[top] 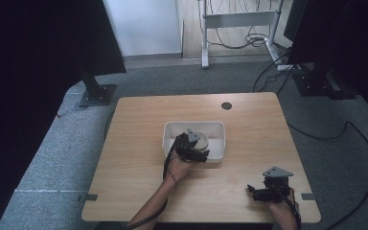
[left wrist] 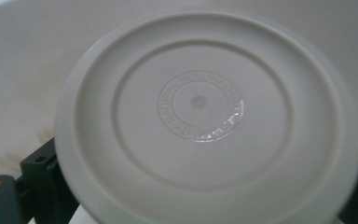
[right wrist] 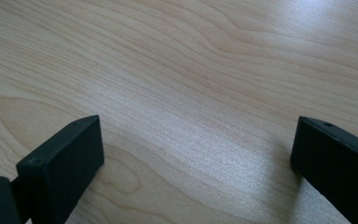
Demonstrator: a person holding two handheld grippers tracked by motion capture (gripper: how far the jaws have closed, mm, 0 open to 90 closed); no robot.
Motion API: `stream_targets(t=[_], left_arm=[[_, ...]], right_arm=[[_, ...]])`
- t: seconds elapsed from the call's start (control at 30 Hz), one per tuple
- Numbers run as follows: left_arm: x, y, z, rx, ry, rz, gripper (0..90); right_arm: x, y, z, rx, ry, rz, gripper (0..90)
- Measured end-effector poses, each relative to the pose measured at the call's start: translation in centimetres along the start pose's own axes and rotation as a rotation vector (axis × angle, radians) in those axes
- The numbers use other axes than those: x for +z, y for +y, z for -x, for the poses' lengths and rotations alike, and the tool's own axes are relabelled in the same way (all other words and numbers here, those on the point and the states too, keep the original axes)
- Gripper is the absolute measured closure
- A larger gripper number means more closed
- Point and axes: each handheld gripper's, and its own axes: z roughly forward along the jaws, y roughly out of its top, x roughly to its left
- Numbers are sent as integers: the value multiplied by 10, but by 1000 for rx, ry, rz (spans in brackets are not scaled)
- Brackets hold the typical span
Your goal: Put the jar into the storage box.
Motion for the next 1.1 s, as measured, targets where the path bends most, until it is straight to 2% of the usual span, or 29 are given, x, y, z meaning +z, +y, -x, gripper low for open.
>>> stream_targets(t=[0.27,1.1], left_arm=[[-6,0,-1,2,-5,11,39],[-38,-4,-3,-1,-39,70,41]], right_arm=[[0,0,0,0,0,0,20],[0,0,0,0,0,0,20]])
